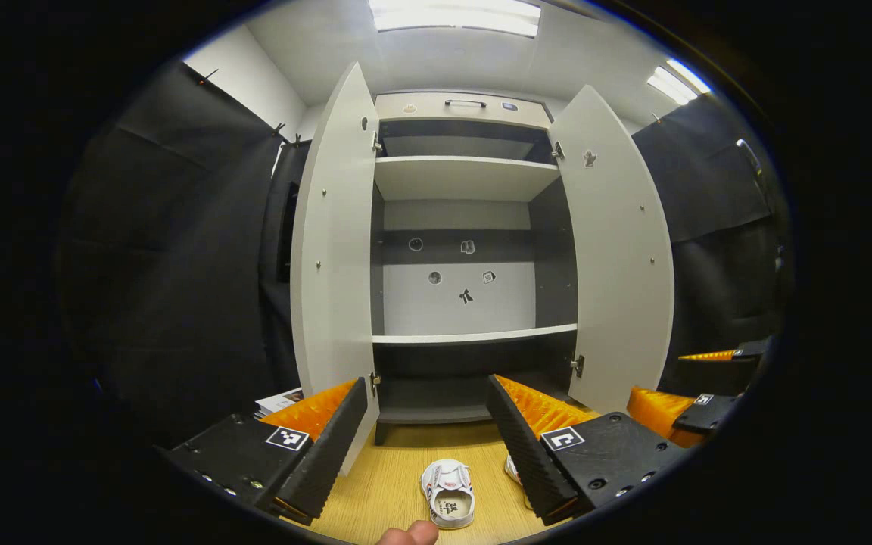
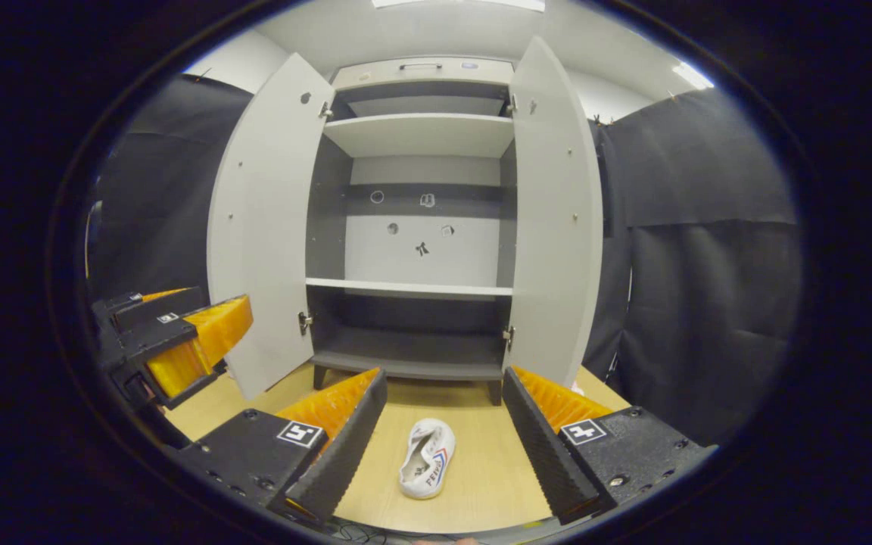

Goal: Grab one shoe with the right hand and put it into the shoe cabinet, grab the other shoe with the left hand and put it into the shoe cabinet; then close the right door with the right hand and the left door with the left hand.

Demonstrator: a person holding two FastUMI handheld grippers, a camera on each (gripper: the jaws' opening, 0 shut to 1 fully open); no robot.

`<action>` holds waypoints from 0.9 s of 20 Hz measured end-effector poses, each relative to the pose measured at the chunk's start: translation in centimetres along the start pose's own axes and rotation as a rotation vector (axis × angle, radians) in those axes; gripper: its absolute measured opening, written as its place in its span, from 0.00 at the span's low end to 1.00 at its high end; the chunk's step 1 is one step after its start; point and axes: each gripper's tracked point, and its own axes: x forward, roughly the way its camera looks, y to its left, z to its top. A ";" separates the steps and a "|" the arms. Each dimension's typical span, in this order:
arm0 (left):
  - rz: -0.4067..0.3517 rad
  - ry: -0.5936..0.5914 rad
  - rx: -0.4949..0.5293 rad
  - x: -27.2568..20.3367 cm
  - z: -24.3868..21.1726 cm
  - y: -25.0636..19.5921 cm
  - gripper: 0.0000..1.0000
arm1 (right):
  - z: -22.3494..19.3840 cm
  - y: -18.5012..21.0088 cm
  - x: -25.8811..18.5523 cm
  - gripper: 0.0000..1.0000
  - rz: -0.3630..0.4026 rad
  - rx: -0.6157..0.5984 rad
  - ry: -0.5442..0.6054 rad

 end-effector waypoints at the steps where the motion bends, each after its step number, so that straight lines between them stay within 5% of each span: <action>1: 0.001 0.002 0.000 0.1 -0.1 0.1 0.95 | -0.6 0.1 0.4 0.99 0.003 0.004 0.014; 15: 0.008 0.028 0.008 1.4 -2.0 2.8 0.95 | -15.6 4.1 7.8 0.99 0.075 0.031 0.366; 18: 0.014 0.038 0.005 1.7 -2.5 3.6 0.95 | -17.8 4.7 9.2 0.92 0.082 0.022 0.418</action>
